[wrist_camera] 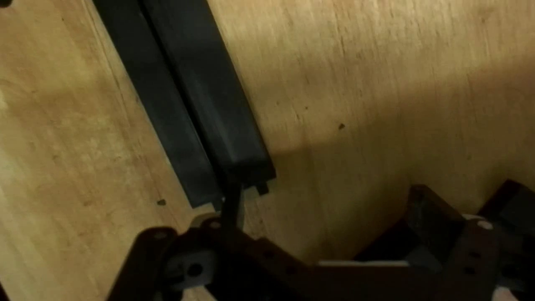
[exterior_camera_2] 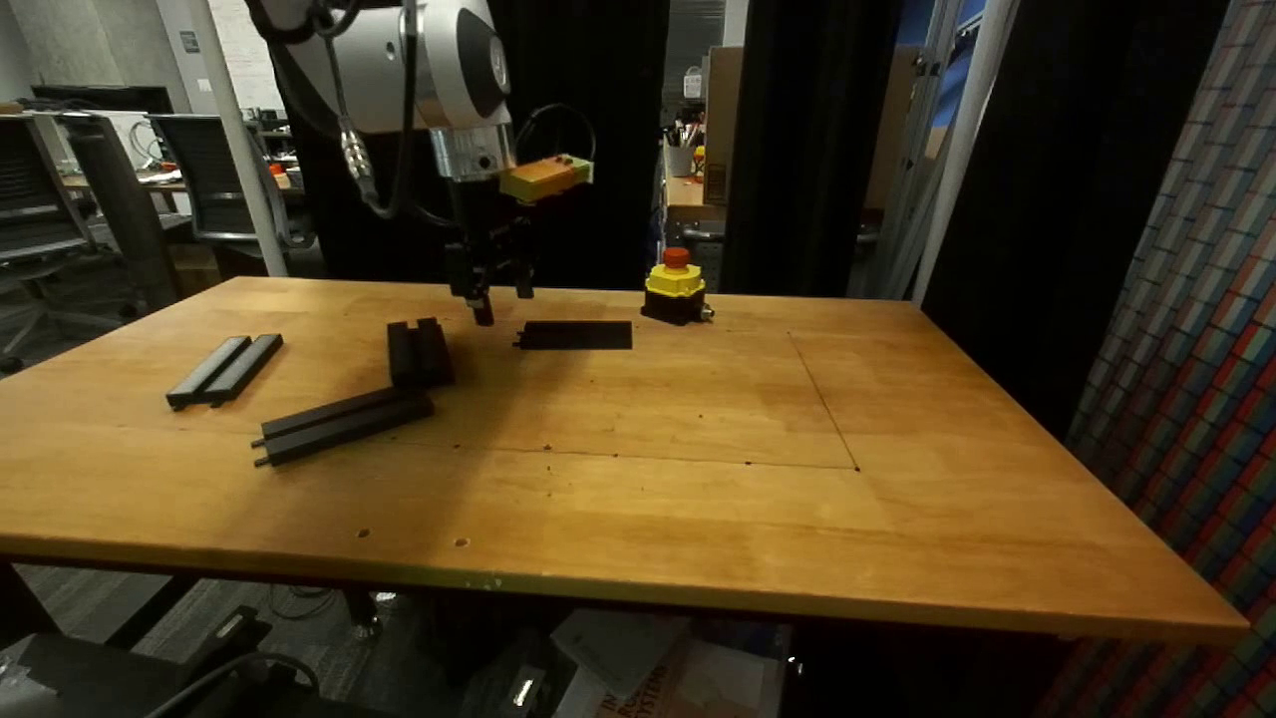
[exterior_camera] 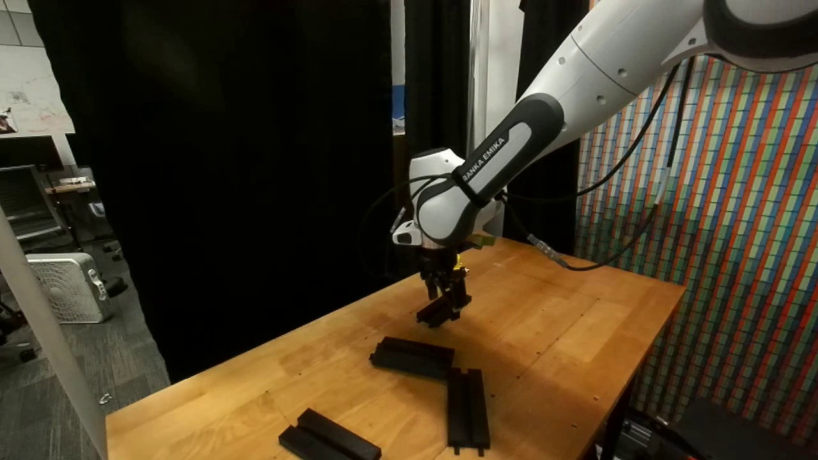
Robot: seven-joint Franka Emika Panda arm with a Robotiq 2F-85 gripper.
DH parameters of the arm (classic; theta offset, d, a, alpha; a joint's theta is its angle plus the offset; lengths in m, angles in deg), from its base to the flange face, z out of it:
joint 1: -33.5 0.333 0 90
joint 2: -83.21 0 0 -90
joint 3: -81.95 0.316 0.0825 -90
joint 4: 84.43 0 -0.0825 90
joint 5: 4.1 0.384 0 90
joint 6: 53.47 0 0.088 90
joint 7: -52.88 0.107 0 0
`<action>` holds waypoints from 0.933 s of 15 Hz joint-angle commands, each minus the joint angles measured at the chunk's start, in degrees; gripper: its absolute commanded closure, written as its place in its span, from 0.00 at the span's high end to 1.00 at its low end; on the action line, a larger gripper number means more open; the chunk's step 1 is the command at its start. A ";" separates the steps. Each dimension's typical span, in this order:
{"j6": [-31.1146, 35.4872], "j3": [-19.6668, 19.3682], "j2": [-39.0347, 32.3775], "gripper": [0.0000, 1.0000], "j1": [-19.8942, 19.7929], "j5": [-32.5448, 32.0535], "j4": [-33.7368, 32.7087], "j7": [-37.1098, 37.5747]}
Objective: Arrange the black objects together
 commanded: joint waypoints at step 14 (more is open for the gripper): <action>6.91 -3.33 -10.39 1.00 -2.27 -6.64 -9.69 -12.75</action>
